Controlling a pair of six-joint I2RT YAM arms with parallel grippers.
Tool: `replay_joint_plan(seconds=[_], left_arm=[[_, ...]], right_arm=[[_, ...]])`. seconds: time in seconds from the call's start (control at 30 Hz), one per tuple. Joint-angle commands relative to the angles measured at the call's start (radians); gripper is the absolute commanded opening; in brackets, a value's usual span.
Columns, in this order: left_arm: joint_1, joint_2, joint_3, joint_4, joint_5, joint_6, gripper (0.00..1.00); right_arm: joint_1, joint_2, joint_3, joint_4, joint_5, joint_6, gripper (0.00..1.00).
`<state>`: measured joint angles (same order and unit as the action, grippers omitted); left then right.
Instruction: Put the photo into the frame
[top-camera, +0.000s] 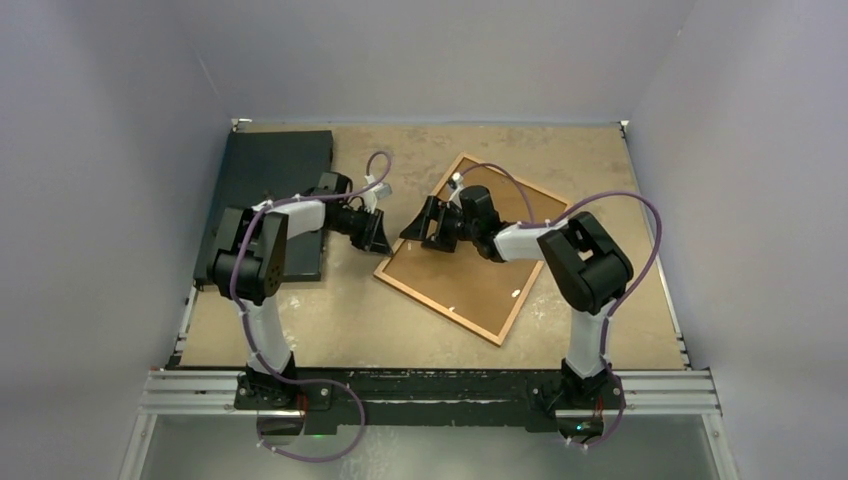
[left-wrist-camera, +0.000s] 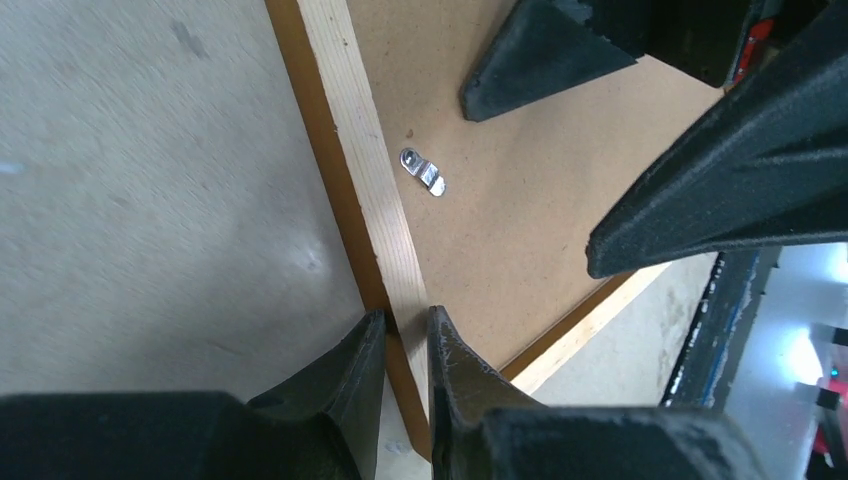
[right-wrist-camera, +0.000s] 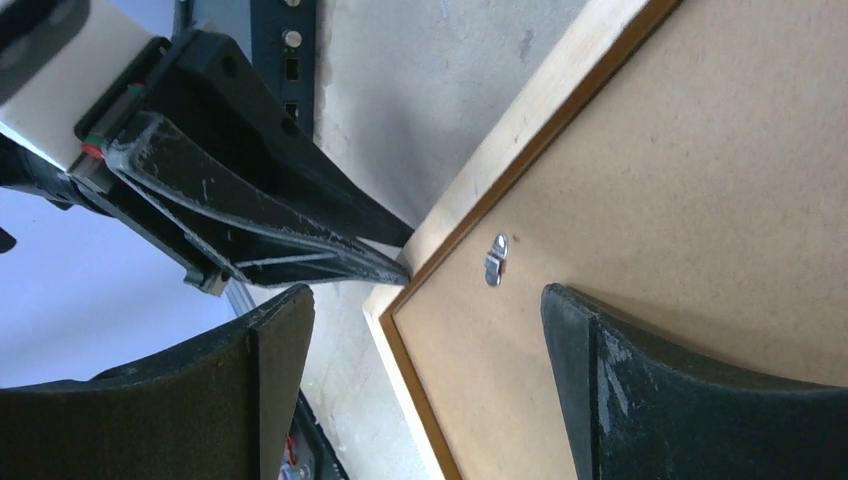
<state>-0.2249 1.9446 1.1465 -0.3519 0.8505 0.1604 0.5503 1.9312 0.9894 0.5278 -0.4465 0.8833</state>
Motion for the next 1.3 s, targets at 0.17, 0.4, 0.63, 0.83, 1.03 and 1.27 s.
replay_joint_plan(seconds=[0.17,0.4,0.63,0.83,1.03,1.27], left_arm=[[-0.008,-0.034,-0.145,0.041,-0.011,-0.079,0.00],[-0.008,-0.029,-0.138,0.044,-0.011,-0.084,0.00],[-0.008,-0.027,-0.135,0.040,-0.013,-0.077,0.00],[-0.008,-0.022,-0.127,0.029,-0.014,-0.070,0.00],[-0.009,-0.018,-0.121,0.019,-0.019,-0.059,0.00],[-0.008,-0.018,-0.110,0.008,-0.023,-0.055,0.00]], right_arm=[[0.046,-0.001,-0.014,0.035,-0.003,0.034,0.85],[0.077,0.000,-0.002,-0.024,0.039,0.016,0.83],[0.096,0.015,0.016,-0.062,0.052,0.004,0.83],[0.121,0.040,0.022,-0.052,0.043,0.023,0.82],[0.125,0.020,-0.010,-0.061,0.065,0.019,0.82],[0.125,0.028,-0.011,-0.042,0.086,0.023,0.83]])
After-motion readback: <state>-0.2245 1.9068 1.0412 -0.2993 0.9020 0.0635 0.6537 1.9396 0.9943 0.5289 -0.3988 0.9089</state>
